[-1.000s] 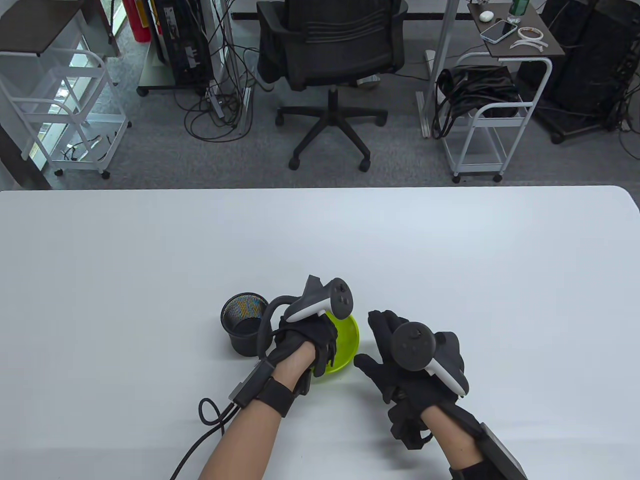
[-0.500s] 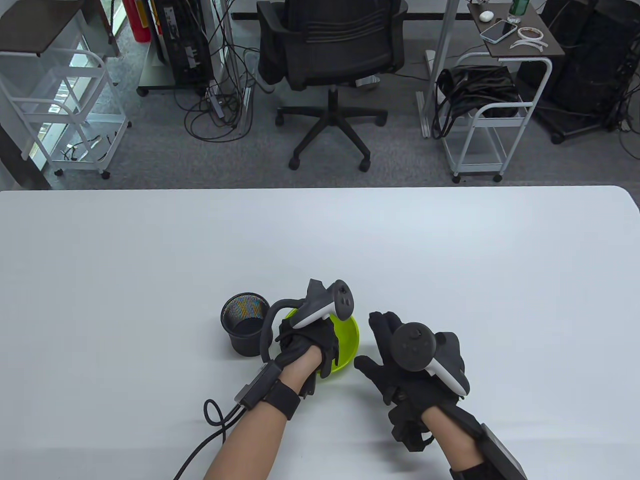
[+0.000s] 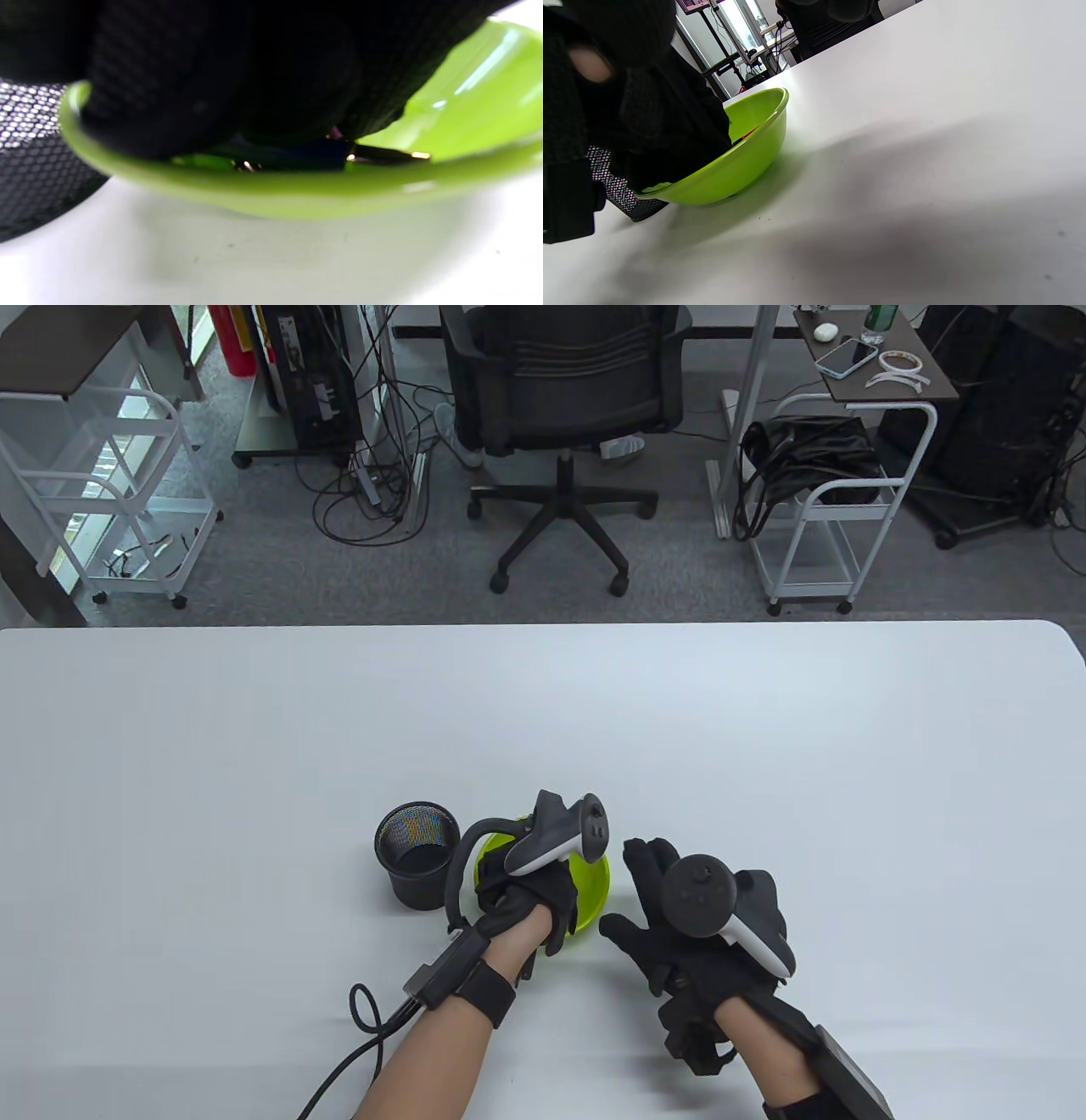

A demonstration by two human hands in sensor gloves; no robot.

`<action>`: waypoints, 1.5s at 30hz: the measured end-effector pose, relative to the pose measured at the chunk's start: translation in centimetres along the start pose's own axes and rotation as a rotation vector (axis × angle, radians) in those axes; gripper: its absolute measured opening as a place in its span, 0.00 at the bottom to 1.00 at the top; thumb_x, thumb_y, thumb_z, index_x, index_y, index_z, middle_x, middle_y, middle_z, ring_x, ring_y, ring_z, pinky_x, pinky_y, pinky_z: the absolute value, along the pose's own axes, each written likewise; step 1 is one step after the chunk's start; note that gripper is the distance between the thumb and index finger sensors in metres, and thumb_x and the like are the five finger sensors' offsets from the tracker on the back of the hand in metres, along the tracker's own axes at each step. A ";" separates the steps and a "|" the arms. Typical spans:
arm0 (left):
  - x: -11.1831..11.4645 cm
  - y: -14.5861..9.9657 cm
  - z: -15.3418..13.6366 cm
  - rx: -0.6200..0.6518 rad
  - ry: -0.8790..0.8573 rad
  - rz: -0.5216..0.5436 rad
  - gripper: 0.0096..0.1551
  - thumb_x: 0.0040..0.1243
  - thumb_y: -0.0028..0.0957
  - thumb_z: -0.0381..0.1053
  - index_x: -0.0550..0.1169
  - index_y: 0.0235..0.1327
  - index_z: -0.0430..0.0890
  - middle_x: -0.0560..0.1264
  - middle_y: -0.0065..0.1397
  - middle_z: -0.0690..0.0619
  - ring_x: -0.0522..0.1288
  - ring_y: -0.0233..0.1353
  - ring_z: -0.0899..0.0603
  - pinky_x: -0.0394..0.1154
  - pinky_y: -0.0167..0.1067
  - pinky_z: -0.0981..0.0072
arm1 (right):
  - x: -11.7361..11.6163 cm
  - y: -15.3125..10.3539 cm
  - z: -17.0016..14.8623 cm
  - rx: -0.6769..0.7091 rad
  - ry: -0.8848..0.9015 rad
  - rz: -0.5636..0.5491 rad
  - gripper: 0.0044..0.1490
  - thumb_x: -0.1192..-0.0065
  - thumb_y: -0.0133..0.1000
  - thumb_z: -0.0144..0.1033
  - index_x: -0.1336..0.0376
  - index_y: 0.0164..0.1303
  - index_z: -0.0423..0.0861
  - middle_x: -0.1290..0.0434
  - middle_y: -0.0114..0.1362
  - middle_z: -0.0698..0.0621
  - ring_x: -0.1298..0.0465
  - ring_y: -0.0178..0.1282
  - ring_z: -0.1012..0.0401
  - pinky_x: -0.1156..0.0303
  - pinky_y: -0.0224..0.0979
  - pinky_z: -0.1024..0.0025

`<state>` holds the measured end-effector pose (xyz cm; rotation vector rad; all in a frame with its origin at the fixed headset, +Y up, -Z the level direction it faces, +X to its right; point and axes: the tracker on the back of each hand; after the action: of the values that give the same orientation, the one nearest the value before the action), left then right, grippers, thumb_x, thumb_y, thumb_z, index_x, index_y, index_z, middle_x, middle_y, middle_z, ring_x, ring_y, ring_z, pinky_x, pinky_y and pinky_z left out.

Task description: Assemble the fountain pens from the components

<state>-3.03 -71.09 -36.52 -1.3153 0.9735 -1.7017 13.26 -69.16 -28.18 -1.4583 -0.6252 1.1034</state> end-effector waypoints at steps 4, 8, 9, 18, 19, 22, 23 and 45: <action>0.2 -0.3 0.3 -0.017 0.039 0.058 0.20 0.75 0.49 0.53 0.83 0.41 0.38 0.87 0.35 0.52 0.85 0.30 0.46 0.81 0.34 0.47 | 0.0 -0.1 0.1 0.015 0.006 -0.003 0.57 0.42 0.51 0.63 0.64 0.82 0.53 0.60 0.86 0.45 0.48 0.84 0.44 0.50 0.76 0.29; 0.3 -0.2 0.3 -0.021 0.030 0.040 0.21 0.75 0.49 0.52 0.83 0.42 0.37 0.87 0.34 0.51 0.85 0.30 0.45 0.80 0.34 0.46 | 0.0 -0.2 0.3 0.024 0.004 -0.011 0.57 0.42 0.51 0.63 0.63 0.82 0.53 0.59 0.86 0.45 0.47 0.84 0.44 0.49 0.76 0.29; 0.3 -0.1 0.4 -0.022 0.026 0.037 0.21 0.75 0.49 0.52 0.83 0.42 0.37 0.87 0.34 0.51 0.85 0.30 0.45 0.80 0.34 0.46 | 0.0 -0.2 0.3 0.024 0.003 -0.011 0.57 0.42 0.51 0.63 0.63 0.82 0.53 0.59 0.86 0.45 0.47 0.84 0.44 0.49 0.76 0.29; 0.6 0.0 0.3 -0.038 0.035 0.042 0.22 0.76 0.48 0.53 0.85 0.46 0.39 0.86 0.32 0.52 0.84 0.29 0.45 0.80 0.34 0.46 | 0.0 -0.3 0.3 0.033 0.004 -0.010 0.57 0.42 0.51 0.63 0.63 0.82 0.53 0.59 0.85 0.45 0.46 0.84 0.44 0.49 0.75 0.29; 1.0 0.3 0.4 -0.031 0.044 0.012 0.22 0.75 0.49 0.54 0.85 0.46 0.40 0.85 0.29 0.52 0.84 0.29 0.45 0.80 0.34 0.47 | 0.0 -0.3 0.4 0.034 0.003 -0.010 0.57 0.42 0.51 0.63 0.63 0.82 0.53 0.59 0.85 0.45 0.46 0.83 0.44 0.49 0.75 0.29; 1.2 0.4 0.7 -0.057 0.025 0.007 0.24 0.75 0.48 0.53 0.84 0.46 0.35 0.82 0.32 0.54 0.84 0.29 0.45 0.80 0.34 0.46 | 0.0 -0.3 0.3 0.035 0.001 -0.011 0.57 0.42 0.51 0.63 0.62 0.82 0.53 0.59 0.85 0.45 0.46 0.83 0.44 0.49 0.75 0.29; 1.1 0.5 0.7 -0.058 0.033 -0.008 0.25 0.74 0.49 0.54 0.84 0.47 0.35 0.82 0.34 0.55 0.83 0.30 0.46 0.80 0.35 0.47 | 0.0 -0.3 0.3 0.035 0.002 -0.012 0.57 0.42 0.51 0.63 0.62 0.82 0.53 0.59 0.85 0.45 0.46 0.83 0.44 0.49 0.75 0.29; 0.2 -0.1 -1.0 0.013 -0.100 0.013 0.28 0.73 0.48 0.56 0.84 0.51 0.37 0.84 0.39 0.53 0.83 0.38 0.41 0.78 0.41 0.44 | 0.3 -0.4 0.2 0.032 0.025 -0.018 0.57 0.42 0.51 0.63 0.63 0.82 0.52 0.59 0.85 0.44 0.46 0.83 0.44 0.49 0.75 0.29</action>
<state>-4.04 -71.15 -36.54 -1.3690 0.9102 -1.6133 13.25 -68.69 -27.89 -1.4341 -0.5992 1.0757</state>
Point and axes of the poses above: the tracker on the back of each hand, its own z axis roughly to the thumb side, its own y axis roughly from the wrist to the fingertips, x = y × z
